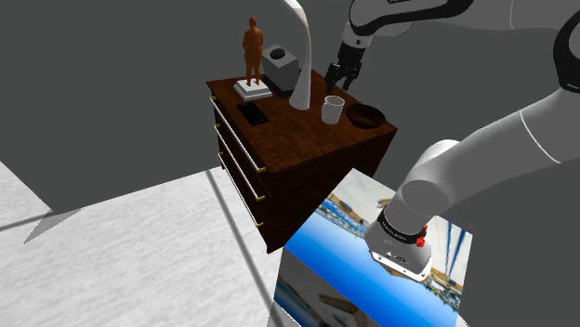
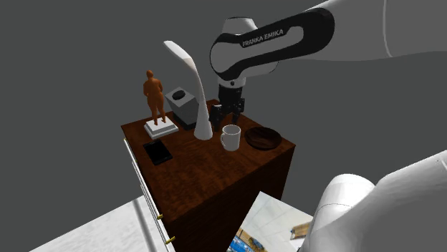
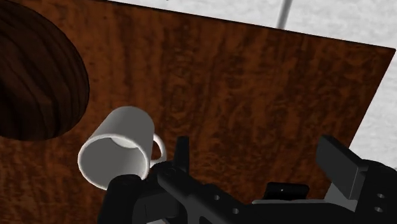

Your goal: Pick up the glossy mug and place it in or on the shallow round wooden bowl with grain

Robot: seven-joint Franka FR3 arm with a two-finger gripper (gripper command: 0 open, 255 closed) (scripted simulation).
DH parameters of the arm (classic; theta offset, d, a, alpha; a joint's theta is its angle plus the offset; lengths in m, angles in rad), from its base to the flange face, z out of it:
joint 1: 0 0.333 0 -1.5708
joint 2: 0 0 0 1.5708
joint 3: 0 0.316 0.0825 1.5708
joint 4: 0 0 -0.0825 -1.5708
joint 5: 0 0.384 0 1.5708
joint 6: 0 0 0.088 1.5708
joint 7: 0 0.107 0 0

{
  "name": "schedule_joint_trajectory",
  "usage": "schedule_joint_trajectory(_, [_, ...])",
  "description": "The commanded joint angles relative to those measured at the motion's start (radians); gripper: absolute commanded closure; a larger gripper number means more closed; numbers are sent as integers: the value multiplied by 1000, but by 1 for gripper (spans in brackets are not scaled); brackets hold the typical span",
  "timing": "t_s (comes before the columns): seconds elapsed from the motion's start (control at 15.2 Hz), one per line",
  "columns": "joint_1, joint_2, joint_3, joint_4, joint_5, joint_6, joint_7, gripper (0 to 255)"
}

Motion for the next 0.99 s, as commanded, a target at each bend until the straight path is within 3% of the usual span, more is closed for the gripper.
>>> schedule_joint_trajectory(0.0, [-5,57,-39,19,1,36,-45,0])
schedule_joint_trajectory(0.46, [-13,288,-167,124,67,140,-218,0])
schedule_joint_trajectory(0.92, [-55,565,-249,289,232,194,-426,0])
